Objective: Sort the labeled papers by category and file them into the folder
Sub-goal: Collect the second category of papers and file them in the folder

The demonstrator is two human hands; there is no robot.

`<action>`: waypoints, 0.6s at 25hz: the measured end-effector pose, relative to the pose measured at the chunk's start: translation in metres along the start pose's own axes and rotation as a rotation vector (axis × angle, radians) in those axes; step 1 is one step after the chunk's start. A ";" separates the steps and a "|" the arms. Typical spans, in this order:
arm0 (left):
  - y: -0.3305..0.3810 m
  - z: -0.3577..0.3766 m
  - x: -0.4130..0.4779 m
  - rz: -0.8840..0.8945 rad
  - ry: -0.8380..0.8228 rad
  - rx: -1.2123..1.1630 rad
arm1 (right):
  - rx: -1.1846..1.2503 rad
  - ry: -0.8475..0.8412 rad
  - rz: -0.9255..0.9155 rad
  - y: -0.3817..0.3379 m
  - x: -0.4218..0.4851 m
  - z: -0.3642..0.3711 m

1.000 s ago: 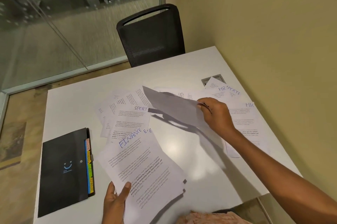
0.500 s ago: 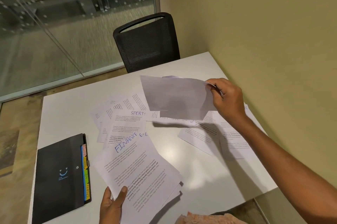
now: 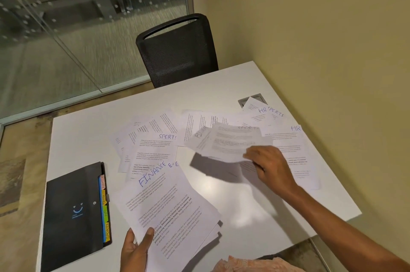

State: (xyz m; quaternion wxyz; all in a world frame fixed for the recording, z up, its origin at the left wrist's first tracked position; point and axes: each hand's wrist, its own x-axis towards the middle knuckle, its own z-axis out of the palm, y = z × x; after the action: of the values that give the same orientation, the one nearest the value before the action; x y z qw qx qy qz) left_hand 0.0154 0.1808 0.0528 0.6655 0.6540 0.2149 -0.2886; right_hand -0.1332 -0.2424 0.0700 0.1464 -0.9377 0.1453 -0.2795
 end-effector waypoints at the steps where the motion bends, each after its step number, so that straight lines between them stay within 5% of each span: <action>1: 0.000 0.001 -0.001 -0.006 -0.005 0.002 | -0.003 -0.048 0.024 0.007 -0.015 0.011; 4: 0.000 0.002 -0.002 -0.025 -0.027 0.006 | -0.015 -0.200 0.211 0.027 -0.052 0.041; 9: 0.002 0.010 -0.008 -0.032 -0.039 0.018 | 0.089 -0.345 0.856 0.043 -0.094 0.067; 13: 0.000 0.010 -0.004 -0.047 -0.025 0.012 | -0.013 -0.760 0.936 0.048 -0.103 0.062; 15: -0.001 0.011 -0.003 -0.046 -0.027 0.009 | -0.063 -0.811 0.945 0.047 -0.105 0.063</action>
State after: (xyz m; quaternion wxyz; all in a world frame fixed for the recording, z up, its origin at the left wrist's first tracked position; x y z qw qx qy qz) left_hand 0.0117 0.1700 0.0548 0.6584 0.6480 0.2195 -0.3138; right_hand -0.1905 -0.2359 -0.0478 0.2700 -0.8074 0.4855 0.1984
